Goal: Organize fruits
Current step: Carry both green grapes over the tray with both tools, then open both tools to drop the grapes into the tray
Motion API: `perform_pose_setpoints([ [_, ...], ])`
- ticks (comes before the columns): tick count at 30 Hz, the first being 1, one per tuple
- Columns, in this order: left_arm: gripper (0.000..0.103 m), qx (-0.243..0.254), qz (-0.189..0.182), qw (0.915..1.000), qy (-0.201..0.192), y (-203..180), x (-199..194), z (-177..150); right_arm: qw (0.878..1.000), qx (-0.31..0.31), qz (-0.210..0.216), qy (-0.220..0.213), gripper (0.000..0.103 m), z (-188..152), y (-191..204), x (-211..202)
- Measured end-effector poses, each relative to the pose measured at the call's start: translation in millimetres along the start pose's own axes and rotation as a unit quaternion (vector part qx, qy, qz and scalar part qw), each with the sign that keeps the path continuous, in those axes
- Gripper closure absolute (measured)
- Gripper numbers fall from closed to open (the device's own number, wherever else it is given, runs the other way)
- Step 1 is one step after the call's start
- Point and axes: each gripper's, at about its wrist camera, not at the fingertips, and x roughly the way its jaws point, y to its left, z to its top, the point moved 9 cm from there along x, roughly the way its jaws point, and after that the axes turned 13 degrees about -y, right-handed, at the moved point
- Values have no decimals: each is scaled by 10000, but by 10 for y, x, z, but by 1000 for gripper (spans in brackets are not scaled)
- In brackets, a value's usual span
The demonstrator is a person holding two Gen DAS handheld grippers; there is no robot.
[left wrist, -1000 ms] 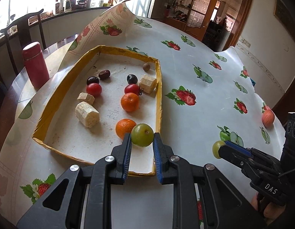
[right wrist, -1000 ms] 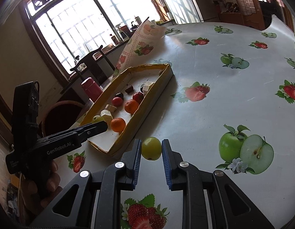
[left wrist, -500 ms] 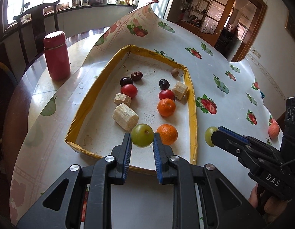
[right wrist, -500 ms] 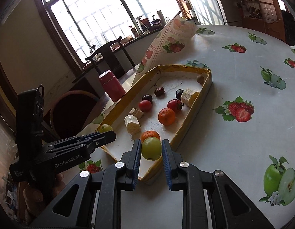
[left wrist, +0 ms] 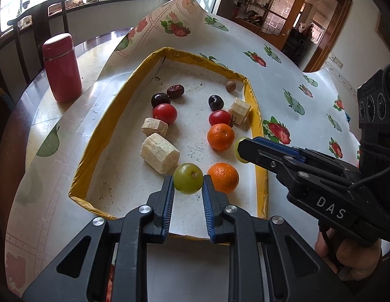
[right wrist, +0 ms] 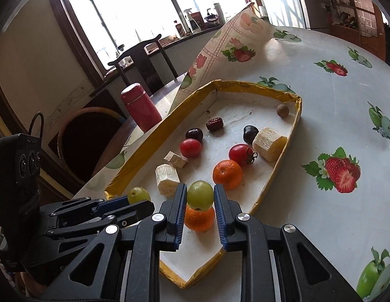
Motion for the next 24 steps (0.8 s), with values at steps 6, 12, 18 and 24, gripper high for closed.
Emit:
perform_pose_setpoints([
  [6,83,104,69,9998,164,-25,140,-70,9995,-201,-181,144,81,-32,-76,190],
  [12,83,276,240,9991,199,-30,205,-128,9991,-297,-217,222,81,-85,-105,277],
  [18,83,334,310,9987,233,-34,235,-136,9991,-265,-201,271,81,-124,-148,317],
  [24,81,414,376,9981,274,-39,225,-153,9989,-283,-182,317,76,-132,-164,314],
])
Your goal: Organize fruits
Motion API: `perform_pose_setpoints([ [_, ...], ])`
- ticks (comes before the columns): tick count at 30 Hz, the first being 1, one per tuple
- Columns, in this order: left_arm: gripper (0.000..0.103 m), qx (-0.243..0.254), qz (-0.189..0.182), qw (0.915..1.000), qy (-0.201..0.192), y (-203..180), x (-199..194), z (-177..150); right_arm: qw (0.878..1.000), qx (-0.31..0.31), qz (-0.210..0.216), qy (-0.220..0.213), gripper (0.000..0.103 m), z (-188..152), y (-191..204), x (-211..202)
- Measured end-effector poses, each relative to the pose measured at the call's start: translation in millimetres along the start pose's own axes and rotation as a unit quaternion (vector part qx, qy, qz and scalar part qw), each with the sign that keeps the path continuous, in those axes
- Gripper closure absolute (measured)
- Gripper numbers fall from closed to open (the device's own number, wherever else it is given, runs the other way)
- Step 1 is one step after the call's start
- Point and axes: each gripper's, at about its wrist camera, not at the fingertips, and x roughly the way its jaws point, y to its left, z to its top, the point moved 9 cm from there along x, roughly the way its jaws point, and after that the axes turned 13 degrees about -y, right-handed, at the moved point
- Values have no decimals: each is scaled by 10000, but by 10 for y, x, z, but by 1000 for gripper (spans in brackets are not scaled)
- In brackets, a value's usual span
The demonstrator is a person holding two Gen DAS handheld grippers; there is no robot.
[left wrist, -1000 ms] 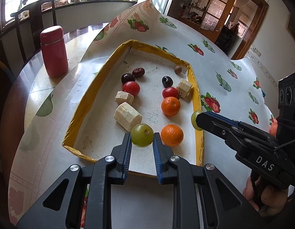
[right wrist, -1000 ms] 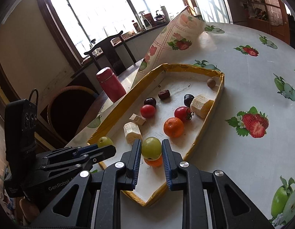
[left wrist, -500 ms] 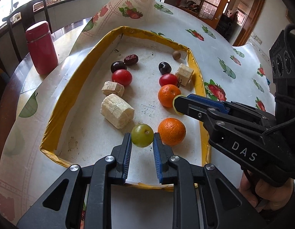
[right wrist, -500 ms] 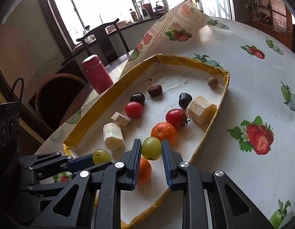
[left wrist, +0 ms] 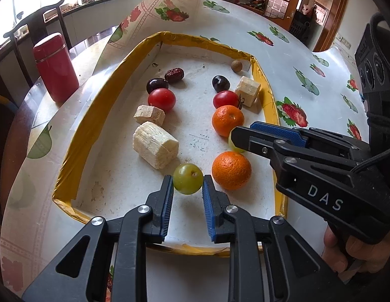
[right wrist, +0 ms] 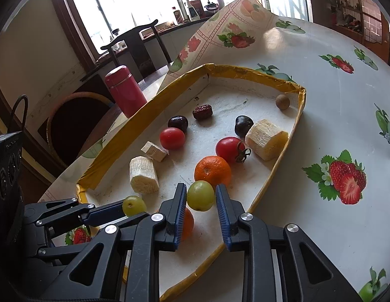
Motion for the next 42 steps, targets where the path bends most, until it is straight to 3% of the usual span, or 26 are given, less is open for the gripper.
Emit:
perform_pose_setpoints([
  [4,50,95,11,9999,-58,-38,-64,7,9999,58,113,17,71,-1,-3,-38],
  [7,41,209,140,9996,-140,-39,-130,9,9999,8,171,-10,62,16,23,-94],
  [15,41,356,192,9989,-257,-42,-320,-21,9996,-139,247,-37,59,43,-1,-305],
  [22,41,476,281,9978,-371,-56,-499,-56,9984,-485,299,-48,42,0,-33,-505],
  [25,25,489,329,9975,-398,-39,-587,-100,9966,-741,362,-17,35,-53,-6,-588],
  [30,24,527,470,9967,-408,22,-680,-199,9910,-1163,669,4,24,-155,134,-727],
  [36,24,553,574,9959,-431,77,-771,-288,9837,-1571,873,42,17,-259,256,-827],
  [42,24,611,693,9943,-540,118,-879,-331,9783,-1866,894,89,17,-351,269,-891],
])
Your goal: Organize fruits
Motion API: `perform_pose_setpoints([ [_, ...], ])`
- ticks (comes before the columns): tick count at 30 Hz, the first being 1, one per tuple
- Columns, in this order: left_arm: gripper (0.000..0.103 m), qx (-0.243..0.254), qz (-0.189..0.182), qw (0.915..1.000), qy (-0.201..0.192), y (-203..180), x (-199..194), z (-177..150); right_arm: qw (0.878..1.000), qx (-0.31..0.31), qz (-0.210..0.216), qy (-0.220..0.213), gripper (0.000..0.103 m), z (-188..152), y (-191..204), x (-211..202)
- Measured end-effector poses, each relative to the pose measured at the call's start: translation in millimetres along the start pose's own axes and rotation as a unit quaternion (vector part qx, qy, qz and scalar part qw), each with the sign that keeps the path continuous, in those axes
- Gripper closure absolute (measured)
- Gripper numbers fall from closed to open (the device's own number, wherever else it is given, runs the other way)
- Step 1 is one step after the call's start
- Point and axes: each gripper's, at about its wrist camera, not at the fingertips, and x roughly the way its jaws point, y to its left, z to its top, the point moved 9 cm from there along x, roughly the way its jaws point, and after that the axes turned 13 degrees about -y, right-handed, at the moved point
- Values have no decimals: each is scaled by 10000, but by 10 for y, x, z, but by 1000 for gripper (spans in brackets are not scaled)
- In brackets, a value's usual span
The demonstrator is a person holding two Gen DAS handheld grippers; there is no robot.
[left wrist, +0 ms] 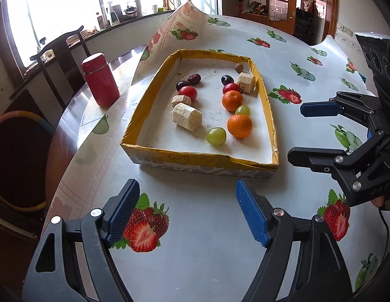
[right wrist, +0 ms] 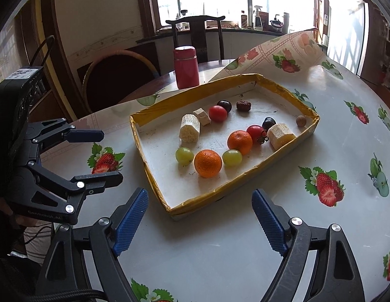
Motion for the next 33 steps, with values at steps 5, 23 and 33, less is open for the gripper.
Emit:
perform_pose_setpoints([
  [5,24,-31,4,10000,-10,13,-44,-23,10000,-60,44,46,17,-42,-5,-14],
  [23,24,133,104,9998,-106,-37,-131,-4,9993,-311,159,105,17,-109,85,-22],
  [33,24,166,124,9997,-118,-48,-160,13,9992,-305,241,112,16,-133,103,-7],
])
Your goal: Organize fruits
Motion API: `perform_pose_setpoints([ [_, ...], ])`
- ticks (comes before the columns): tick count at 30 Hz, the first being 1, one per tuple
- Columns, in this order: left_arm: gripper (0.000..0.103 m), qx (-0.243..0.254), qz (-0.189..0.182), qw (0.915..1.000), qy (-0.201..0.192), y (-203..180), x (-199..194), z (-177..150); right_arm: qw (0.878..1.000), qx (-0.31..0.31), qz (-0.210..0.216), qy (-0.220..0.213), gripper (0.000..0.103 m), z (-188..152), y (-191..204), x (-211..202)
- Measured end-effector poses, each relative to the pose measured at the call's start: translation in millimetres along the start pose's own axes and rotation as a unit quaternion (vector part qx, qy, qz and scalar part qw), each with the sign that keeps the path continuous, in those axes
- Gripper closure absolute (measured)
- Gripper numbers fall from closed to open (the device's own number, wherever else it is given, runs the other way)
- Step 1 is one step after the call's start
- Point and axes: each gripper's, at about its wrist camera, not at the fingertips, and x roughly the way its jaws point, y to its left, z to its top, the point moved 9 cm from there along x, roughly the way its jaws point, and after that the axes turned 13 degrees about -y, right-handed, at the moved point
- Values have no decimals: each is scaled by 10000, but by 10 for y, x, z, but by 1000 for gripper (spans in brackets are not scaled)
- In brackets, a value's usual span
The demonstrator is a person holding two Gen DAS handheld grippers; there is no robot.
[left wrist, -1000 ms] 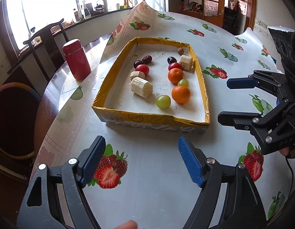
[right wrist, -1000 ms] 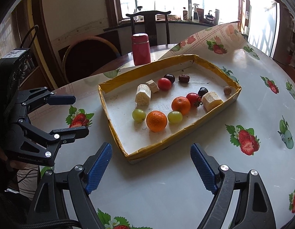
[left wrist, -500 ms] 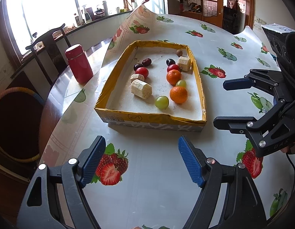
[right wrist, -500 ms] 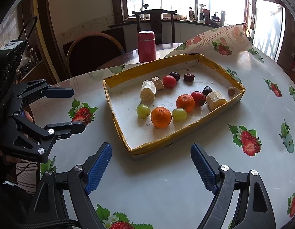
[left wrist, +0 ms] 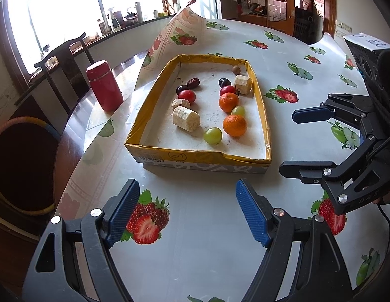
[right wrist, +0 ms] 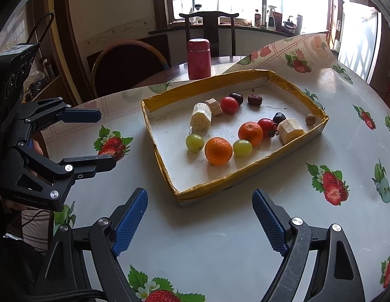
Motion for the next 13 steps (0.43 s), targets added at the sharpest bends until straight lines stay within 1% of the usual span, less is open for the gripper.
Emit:
perform_pose_setpoints([
  [6,24,-43,-21,10000,-32,14,-15,18,10000,-29,55,15,16,1,39,35],
  [10,24,77,84,9998,-174,9,-53,66,10000,5,96,14,16,-1,62,64],
  [13,24,32,-42,10000,-69,-42,-28,83,10000,74,57,-27,16,-13,55,43],
])
